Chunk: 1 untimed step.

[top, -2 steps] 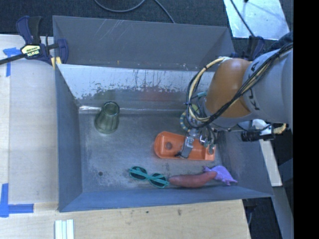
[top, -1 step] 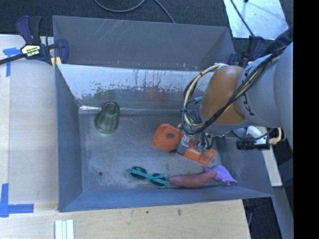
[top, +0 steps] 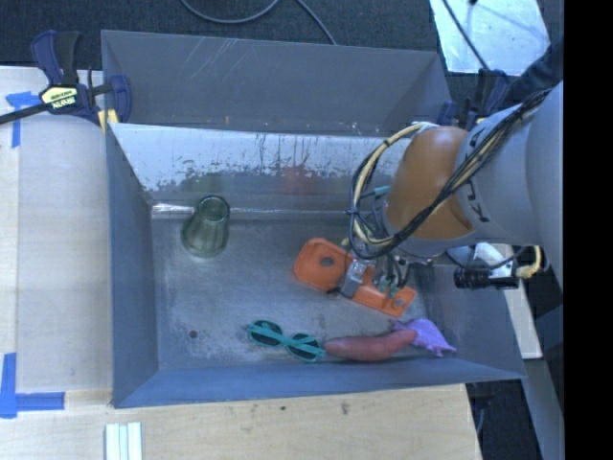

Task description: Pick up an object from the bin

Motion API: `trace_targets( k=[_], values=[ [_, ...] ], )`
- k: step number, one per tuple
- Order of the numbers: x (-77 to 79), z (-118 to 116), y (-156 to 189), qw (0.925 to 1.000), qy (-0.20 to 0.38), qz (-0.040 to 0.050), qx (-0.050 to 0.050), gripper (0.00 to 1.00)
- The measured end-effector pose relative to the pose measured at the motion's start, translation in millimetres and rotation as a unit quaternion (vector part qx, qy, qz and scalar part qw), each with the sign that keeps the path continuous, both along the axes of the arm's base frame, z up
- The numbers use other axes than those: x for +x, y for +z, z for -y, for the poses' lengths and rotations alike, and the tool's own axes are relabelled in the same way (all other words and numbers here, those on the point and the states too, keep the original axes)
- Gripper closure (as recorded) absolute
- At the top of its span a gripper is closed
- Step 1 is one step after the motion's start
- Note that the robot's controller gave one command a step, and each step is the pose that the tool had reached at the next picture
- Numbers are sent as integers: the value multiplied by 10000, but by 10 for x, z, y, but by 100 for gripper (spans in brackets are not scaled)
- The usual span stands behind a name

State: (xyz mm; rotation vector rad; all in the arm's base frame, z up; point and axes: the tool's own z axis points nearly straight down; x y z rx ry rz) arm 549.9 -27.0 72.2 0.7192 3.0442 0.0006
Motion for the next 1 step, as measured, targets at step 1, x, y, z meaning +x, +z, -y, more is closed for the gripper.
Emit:
trace_targets(
  k=[1],
  values=[
    [-16, -1, 49, 10000, 2, -22, 1, 100]
  ],
)
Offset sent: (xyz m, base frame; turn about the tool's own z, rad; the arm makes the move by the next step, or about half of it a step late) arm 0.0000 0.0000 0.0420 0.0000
